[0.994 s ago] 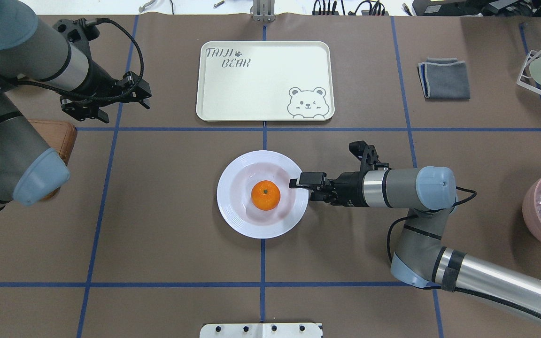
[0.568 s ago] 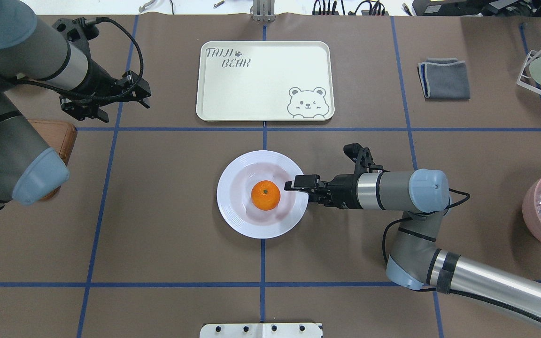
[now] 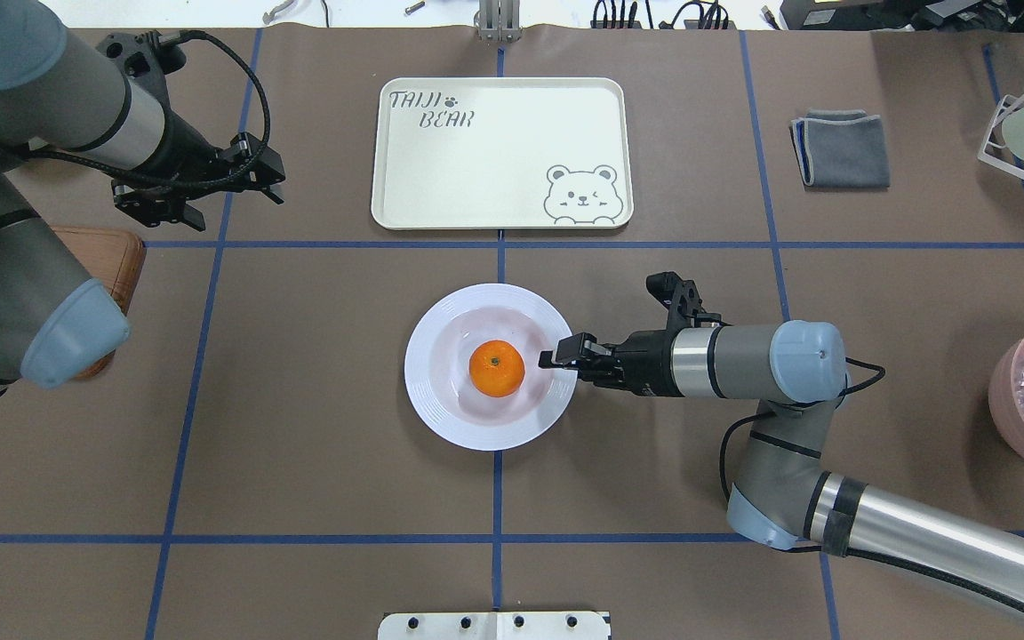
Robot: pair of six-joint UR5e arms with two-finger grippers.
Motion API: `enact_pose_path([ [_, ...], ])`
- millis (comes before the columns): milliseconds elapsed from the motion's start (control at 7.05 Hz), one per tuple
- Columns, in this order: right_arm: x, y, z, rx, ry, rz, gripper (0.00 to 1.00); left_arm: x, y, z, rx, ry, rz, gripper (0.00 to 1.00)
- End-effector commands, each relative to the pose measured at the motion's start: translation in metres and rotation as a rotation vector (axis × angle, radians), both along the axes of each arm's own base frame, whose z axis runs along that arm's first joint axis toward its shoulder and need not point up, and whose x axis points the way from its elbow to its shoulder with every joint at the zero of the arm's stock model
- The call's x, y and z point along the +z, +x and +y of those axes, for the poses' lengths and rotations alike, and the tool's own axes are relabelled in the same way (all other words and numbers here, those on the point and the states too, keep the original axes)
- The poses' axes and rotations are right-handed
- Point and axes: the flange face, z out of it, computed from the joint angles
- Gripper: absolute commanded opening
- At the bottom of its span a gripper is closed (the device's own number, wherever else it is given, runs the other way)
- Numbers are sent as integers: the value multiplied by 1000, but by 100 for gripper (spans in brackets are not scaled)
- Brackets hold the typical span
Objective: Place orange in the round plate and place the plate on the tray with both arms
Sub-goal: 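Grip the plate rim with the right gripper and drag it slightly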
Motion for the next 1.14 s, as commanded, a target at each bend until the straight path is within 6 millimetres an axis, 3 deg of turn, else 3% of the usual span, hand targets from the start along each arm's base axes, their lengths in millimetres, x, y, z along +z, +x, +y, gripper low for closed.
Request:
enact_pose_path([
  [0,-8,2,0,1,-2,-17,0,0,0,0,0,0,0,97],
  [568,-40,17,-6,60,-13,-91,0,2,1,0,0,-2,-3,97],
  [994,-37,31,-16,202,-97,-234,0,5,-1,1,-1,-5,-6,97],
])
